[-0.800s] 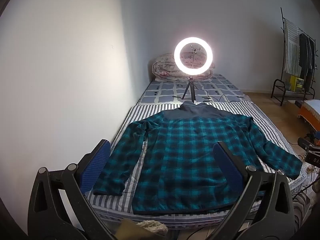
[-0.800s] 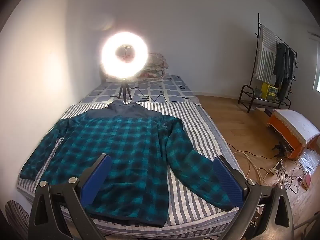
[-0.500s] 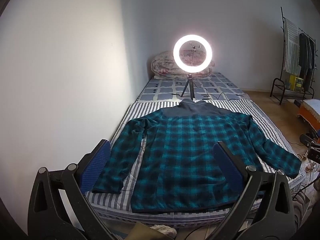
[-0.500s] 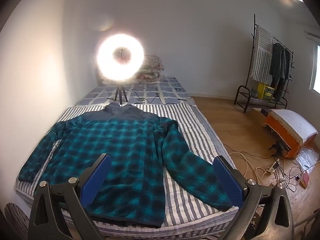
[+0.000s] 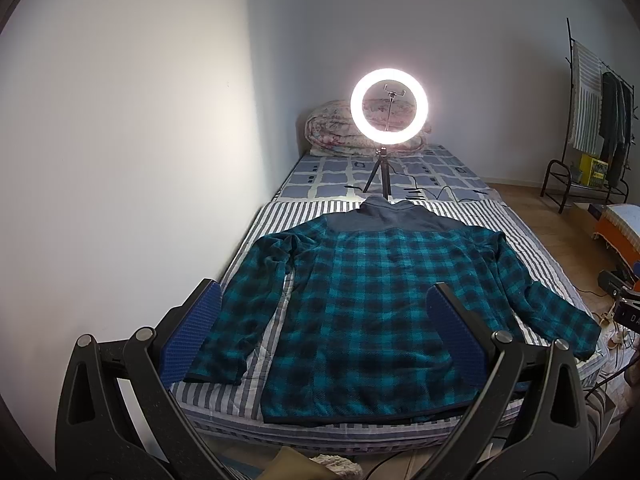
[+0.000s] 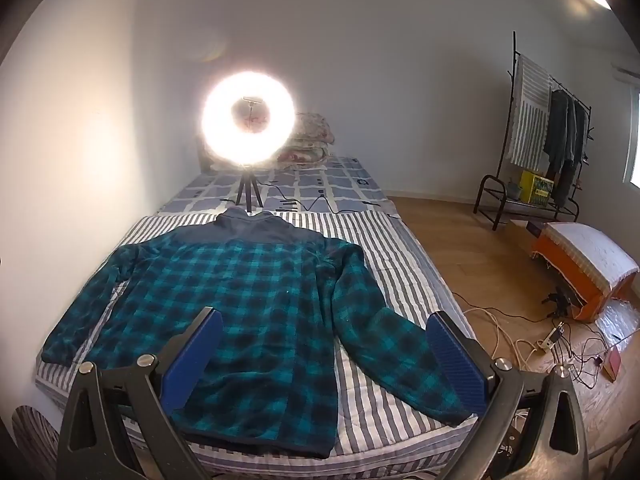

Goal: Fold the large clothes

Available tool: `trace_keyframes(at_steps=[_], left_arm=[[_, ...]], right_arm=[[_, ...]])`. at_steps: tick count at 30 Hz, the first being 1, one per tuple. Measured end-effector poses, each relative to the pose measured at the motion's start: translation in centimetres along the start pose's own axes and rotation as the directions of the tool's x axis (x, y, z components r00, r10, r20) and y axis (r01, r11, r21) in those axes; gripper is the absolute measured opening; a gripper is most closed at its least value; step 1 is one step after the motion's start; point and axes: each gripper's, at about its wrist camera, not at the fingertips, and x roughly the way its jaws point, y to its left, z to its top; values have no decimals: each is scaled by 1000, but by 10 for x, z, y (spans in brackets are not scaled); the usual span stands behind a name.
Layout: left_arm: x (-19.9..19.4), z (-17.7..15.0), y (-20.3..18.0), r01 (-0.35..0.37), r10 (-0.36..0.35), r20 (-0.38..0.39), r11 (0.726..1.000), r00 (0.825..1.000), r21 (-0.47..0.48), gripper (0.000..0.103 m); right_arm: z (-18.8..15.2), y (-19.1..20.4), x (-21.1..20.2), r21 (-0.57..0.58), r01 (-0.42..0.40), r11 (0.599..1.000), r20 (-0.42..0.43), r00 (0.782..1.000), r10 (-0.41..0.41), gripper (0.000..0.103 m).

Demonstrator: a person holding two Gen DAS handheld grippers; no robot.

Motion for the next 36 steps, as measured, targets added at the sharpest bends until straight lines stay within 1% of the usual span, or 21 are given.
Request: trace_keyframes(at_steps=[36], left_arm=[[2, 1, 4, 11, -11, -9, 1000, 1000, -19, 103]], right_arm=[[5, 8, -3, -14, 3, 1000, 16, 1000, -3, 103]])
